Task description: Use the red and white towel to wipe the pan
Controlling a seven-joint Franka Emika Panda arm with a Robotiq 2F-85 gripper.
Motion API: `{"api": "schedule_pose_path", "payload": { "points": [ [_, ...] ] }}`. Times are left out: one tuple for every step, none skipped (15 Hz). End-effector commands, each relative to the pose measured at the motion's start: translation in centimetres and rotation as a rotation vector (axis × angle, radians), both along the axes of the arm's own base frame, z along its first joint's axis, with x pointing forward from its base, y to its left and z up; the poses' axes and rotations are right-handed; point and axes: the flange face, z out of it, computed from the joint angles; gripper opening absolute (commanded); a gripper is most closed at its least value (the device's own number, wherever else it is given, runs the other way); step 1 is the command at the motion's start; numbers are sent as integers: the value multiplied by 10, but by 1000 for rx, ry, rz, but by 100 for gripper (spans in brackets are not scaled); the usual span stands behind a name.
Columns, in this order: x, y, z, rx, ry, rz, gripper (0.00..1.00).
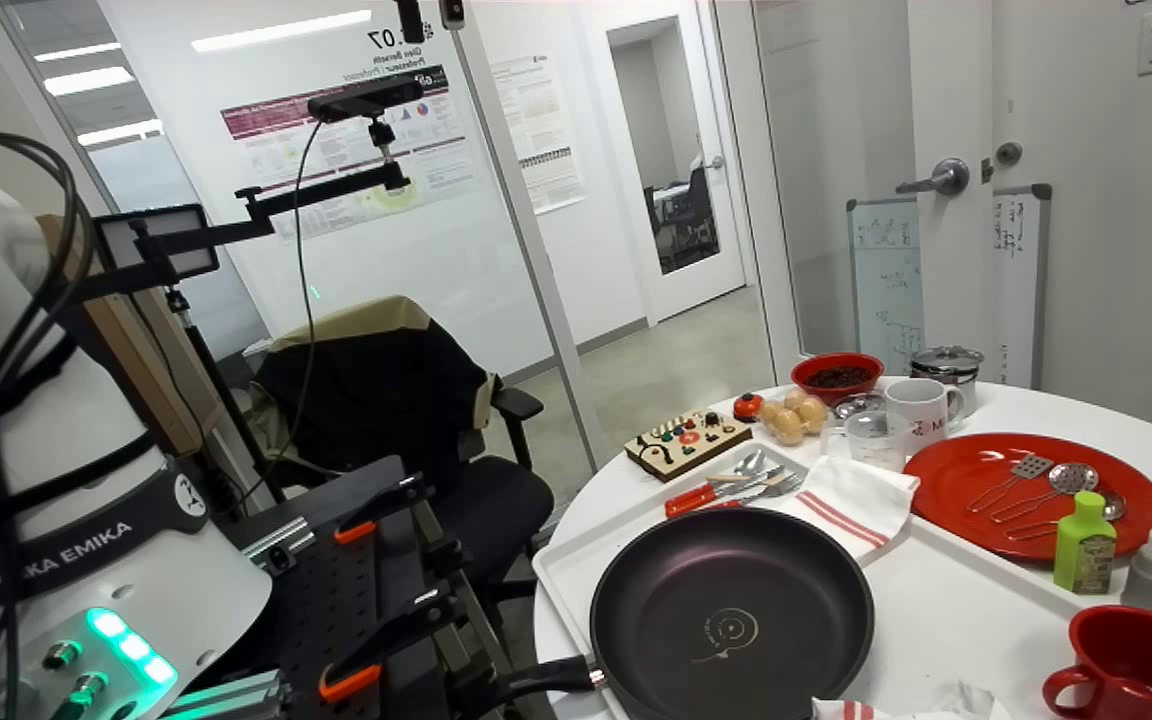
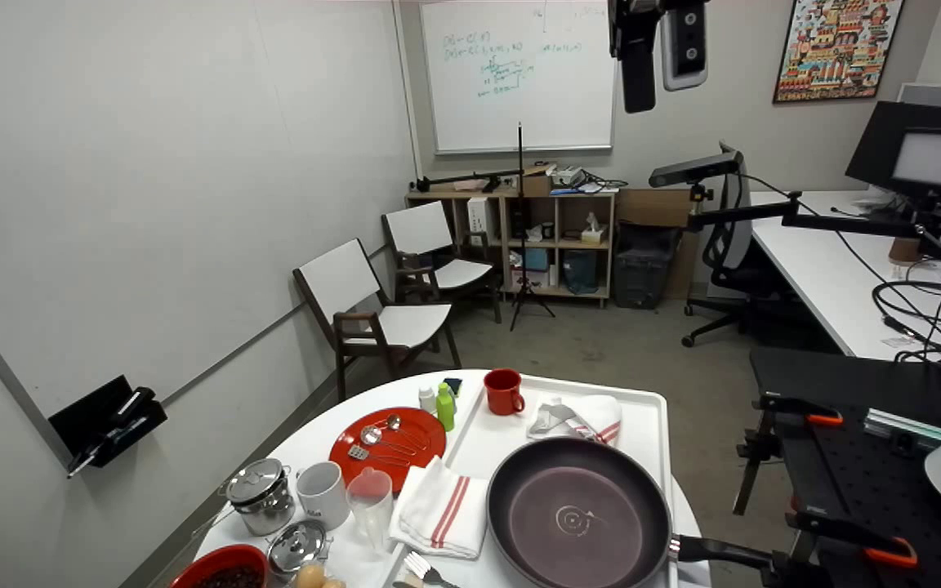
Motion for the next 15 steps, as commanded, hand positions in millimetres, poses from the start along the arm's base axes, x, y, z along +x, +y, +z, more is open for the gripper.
{"api": "schedule_pose_path", "payload": {
  "points": [
    [0,0,0,0,1,0,100],
    [0,0,0,0,1,0,100],
    [0,0,0,0,1,0,100],
    [0,0,0,0,1,0,100],
    [0,0,0,0,1,0,100],
    [0,0,0,0,1,0,100],
    [0,0,0,0,1,0,100],
    [0,0,0,0,1,0,100],
    [0,0,0,0,1,0,100],
    [0,0,0,0,1,0,100],
    [2,-1,0,0,-2,1,100],
    [4,-2,-1,0,-3,0,100],
    [6,-4,-2,-1,-4,-2,100],
    [9,-6,-5,-5,-4,-5,100],
    [12,-8,-7,-6,-8,-15,100]
  ]
}}
